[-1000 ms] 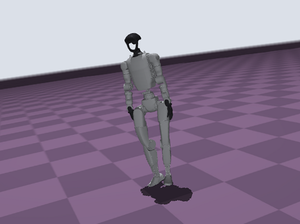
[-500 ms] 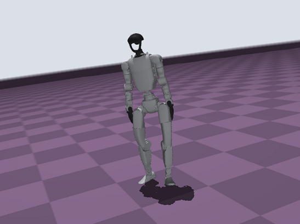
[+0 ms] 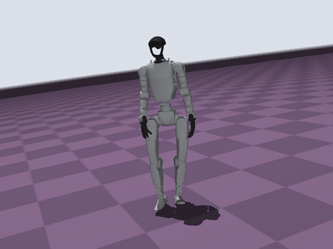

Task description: In place motions

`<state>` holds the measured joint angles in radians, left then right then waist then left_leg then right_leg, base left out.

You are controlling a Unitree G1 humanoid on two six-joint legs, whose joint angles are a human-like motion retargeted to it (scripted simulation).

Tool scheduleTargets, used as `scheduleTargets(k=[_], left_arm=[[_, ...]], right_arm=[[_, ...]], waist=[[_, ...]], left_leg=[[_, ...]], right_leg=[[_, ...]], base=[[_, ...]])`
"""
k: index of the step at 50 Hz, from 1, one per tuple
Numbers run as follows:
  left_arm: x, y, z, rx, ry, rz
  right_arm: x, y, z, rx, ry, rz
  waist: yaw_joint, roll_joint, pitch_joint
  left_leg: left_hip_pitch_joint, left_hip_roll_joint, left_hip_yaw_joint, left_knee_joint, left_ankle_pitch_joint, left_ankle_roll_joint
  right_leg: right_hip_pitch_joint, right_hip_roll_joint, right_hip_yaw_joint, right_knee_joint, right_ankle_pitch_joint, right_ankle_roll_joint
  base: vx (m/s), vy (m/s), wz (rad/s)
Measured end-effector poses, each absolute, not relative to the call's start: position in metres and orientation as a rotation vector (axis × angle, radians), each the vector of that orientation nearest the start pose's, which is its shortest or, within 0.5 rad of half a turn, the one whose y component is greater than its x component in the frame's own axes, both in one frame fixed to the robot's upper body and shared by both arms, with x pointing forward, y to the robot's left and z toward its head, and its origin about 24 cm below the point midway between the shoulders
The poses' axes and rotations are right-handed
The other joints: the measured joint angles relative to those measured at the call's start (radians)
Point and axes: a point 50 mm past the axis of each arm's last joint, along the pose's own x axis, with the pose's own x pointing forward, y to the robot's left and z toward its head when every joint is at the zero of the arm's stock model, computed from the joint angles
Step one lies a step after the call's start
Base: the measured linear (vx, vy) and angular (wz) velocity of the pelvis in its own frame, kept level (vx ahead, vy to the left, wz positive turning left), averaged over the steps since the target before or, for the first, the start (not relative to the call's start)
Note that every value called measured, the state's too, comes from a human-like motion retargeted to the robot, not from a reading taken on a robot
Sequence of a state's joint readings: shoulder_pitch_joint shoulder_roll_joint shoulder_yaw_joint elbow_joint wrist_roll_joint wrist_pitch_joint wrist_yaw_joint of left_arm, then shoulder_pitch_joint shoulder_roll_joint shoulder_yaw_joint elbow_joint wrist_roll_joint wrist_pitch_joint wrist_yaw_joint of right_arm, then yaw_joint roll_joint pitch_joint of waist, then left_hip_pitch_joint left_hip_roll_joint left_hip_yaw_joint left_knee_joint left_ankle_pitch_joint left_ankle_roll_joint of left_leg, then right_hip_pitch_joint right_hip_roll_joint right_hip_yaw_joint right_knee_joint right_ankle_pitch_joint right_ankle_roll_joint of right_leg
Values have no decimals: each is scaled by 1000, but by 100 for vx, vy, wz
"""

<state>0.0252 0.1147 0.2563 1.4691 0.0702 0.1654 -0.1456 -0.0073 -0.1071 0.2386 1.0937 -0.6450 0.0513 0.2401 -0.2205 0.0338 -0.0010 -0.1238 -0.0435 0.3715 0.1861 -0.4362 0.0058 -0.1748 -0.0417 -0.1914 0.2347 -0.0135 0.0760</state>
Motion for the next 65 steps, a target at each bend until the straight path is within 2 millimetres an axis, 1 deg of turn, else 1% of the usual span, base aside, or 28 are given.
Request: scheduleTargets(k=[7, 12, 15, 18, 20, 22, 26, 30, 37, 42, 45, 47, 49, 51, 53, 56, 57, 58, 60, 62, 63, 65], left_arm=[[2, 184, -180, -192, 1642, 107], [-6, 180, -180, -188, 1672, 88], [-13, 180, -180, -189, 1696, 86], [-21, 181, -179, -194, 1723, 100], [-28, 183, -178, -197, 1748, 116], [-33, 185, -177, -202, 1768, 131], [-36, 182, -177, -235, 1768, 176], [-30, 178, -179, -259, 1740, 171], [6, 175, -181, -172, 1635, 58], [35, 169, -181, -115, 1531, -28], [44, 164, -180, -88, 1495, -73], [48, 161, -180, -68, 1478, -107], [46, 157, -180, -61, 1477, -129], [42, 154, -181, -63, 1488, -145], [35, 151, -182, -70, 1508, -157], [24, 151, -182, -71, 1549, -171], [19, 151, -182, -68, 1568, -176], [14, 152, -183, -63, 1586, -178], [5, 154, -183, -57, 1617, -180], [1, 155, -182, -71, 1640, -174], [0, 155, -182, -86, 1645, -167], [2, 156, -182, -103, 1648, -157]], right_arm=[[118, -162, -159, -674, 1106, 653], [126, -163, -154, -651, 1055, 613], [131, -164, -151, -641, 1015, 586], [135, -165, -147, -641, 975, 571], [135, -165, -146, -642, 952, 569], [136, -164, -144, -640, 929, 567], [144, -159, -139, -619, 871, 550], [153, -153, -133, -596, 810, 528], [170, -152, -123, -550, 733, 491], [184, -156, -114, -555, 675, 464], [189, -161, -110, -552, 657, 441], [193, -166, -107, -557, 650, 425], [196, -171, -105, -570, 648, 413], [199, -175, -104, -584, 649, 406], [202, -179, -103, -596, 650, 401], [204, -184, -101, -609, 645, 381], [204, -185, -100, -610, 643, 370], [203, -187, -100, -607, 642, 361], [203, -189, -100, -601, 642, 349], [204, -190, -99, -610, 642, 355], [206, -189, -98, -621, 639, 364], [212, -189, -95, -637, 626, 370]], waist=[[-8, -25, 19], [-8, -24, 27], [-13, -17, 33], [-11, -15, 33], [3, -18, 21], [24, -16, 10], [37, 19, 7], [15, 49, 9], [44, 50, 45], [54, 46, 88], [61, 52, 105], [67, 65, 114], [72, 81, 119], [66, 102, 122], [64, 121, 126], [79, 142, 133], [84, 150, 132], [84, 156, 128], [75, 180, 122], [54, 208, 122], [47, 211, 126], [36, 212, 126]], left_leg=[[50, -47, -50, -13, 3, 12], [76, -63, -103, -13, 9, 12], [94, -65, -133, -15, 15, 9], [116, -68, -163, -15, 18, 1], [133, -74, -171, -20, 20, -6], [145, -69, -174, -25, 25, -12], [156, -29, -198, -25, 39, -27], [147, 7, -230, -17, 53, -39], [78, 43, -272, 55, 115, -80], [1, 38, -305, 137, 174, -97], [-29, 27, -309, 171, 212, -101], [-55, 31, -258, 192, 245, -116], [-64, 41, -172, 199, 245, -128], [-63, 54, -54, 195, 232, -141], [-54, 54, 54, 181, 227, -169], [-34, 19, 131, 143, 236, -205], [-23, 5, 156, 118, 239, -196], [-9, -8, 186, 86, 226, -155], [30, -5, 229, 12, 211, -105], [35, -14, 147, -25, 193, -116], [26, -10, 130, -26, 193, -119], [9, 18, 161, -7, 188, -127]], right_leg=[[-44, -20, 64, -81, 81, 55], [-58, -33, 135, -104, 112, 69], [-47, -39, 160, -111, 108, 62], [-16, -52, 145, -118, 116, 76], [10, -76, 63, -127, 124, 86], [26, -77, 35, -124, 118, 90], [51, -51, 16, -107, 94, 70], [70, -24, -10, -101, 73, 42], [108, -35, -96, -102, 49, 8], [125, -65, -170, -104, 42, -7], [134, -76, -209, -110, 39, -12], [135, -80, -246, -115, 38, -15], [137, -79, -275, -121, 36, -17], [139, -74, -304, -124, 34, -20], [141, -69, -324, -126, 31, -24], [149, -62, -332, -124, 22, -30], [151, -60, -336, -120, 17, -32], [153, -60, -343, -114, 12, -33], [154, -47, -361, -96, -2, -39], [145, -32, -376, -63, -14, -45], [135, -37, -369, -43, -14, -46], [102, -54, -345, 8, -7, -47]], base=[[9, 5, 63], [9, 5, 76], [10, 7, 88], [27, 4, 73], [47, -4, 41], [25, 4, 30], [20, -1, 51], [34, -17, 79], [4, -1, 88], [5, 2, 101], [11, 4, 97], [-10, 11, 107], [4, 8, 86], [10, 7, 83], [-6, 11, 57], [12, 2, 24], [-1, 3, 41], [6, 1, 50], [14, -1, 60], [3, -2, 39], [-8, 1, 13], [-14, 5, 12]])
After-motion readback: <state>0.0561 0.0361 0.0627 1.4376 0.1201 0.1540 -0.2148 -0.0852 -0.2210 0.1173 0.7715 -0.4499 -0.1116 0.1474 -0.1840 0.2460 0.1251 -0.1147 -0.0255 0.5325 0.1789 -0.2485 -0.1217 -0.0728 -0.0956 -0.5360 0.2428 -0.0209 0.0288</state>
